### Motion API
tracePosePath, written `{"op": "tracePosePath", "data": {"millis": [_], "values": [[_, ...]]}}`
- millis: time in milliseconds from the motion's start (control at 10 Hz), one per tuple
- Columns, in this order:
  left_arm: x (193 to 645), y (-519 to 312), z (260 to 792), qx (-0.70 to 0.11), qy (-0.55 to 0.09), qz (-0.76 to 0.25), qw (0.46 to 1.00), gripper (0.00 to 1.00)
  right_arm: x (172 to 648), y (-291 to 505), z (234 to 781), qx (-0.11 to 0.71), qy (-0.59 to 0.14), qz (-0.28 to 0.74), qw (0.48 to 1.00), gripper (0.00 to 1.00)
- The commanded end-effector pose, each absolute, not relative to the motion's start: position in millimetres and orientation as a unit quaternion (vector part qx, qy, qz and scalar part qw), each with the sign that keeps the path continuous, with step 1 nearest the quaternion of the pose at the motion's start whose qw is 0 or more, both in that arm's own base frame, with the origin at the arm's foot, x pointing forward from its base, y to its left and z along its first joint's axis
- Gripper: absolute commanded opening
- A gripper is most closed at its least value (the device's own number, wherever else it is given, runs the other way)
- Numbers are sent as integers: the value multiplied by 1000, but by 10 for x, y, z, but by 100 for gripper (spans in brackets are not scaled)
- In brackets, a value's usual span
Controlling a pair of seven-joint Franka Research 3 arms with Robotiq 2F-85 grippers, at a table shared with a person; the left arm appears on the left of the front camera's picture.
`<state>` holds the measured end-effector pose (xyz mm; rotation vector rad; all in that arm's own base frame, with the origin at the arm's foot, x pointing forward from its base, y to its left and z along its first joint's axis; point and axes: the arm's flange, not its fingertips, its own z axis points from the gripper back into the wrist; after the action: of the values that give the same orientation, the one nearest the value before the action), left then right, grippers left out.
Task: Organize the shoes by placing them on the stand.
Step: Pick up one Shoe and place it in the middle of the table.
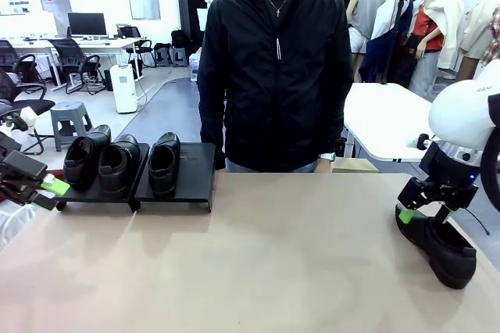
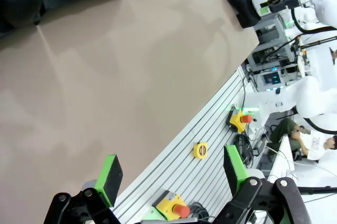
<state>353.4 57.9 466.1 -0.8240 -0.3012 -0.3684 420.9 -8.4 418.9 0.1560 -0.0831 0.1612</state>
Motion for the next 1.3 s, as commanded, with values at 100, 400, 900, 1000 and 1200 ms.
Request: {"op": "tracePosePath", "data": {"millis": [100, 400, 900, 1000, 1200], "values": [[3530, 616, 4669, -396, -143, -185, 888, 100, 4189, -142, 4164, 59, -7, 38, 998, 100], [3530, 616, 4669, -396, -143, -185, 888, 100, 4236, -340, 3814, 23, 0, -35, 999, 100], [3530, 616, 4669, -396, -143, -185, 888, 100, 4385, -437, 3233, 68, -17, -69, 995, 100], [3530, 616, 4669, -396, -143, -185, 888, 100, 4405, -448, 3225, 59, -30, -76, 995, 100], [3530, 616, 4669, -396, -143, -185, 888, 100, 4400, -393, 3256, 80, -45, -60, 994, 41]]}}
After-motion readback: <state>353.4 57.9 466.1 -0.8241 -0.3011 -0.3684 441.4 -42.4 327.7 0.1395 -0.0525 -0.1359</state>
